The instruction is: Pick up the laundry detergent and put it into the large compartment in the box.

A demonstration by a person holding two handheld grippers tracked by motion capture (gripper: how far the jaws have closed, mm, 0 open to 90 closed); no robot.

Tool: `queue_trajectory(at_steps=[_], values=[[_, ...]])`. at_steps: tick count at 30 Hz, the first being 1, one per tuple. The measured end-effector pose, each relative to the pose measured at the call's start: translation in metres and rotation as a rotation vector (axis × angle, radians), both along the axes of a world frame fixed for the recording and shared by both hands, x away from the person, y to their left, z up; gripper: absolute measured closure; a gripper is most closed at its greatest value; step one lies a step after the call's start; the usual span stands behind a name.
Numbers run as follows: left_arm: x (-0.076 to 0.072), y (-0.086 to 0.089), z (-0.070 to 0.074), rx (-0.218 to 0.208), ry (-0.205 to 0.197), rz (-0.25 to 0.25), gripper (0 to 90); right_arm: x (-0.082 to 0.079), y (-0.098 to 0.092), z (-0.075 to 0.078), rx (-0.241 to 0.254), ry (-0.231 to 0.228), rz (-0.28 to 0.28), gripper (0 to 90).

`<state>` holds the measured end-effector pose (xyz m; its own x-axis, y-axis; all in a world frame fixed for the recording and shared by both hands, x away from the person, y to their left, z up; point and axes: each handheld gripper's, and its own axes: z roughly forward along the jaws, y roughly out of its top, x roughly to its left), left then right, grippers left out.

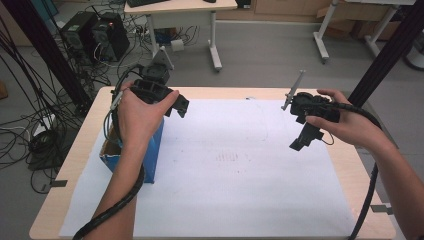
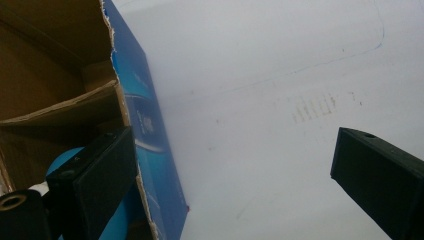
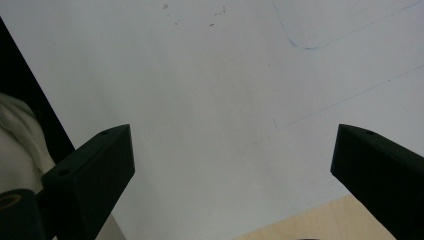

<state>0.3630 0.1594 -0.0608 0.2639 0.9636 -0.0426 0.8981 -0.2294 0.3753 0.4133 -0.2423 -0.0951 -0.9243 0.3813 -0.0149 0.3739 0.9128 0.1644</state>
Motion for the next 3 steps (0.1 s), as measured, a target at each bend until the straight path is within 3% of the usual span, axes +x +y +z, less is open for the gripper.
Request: queue_trajectory(at_steps=[3], values=[[-0.0012, 0.0005, -0.0005, 0.0, -0.003, 0.002, 5.2, -0.0003, -0.0003, 0.0003, 0.001, 0.0, 0.0, 3.7]])
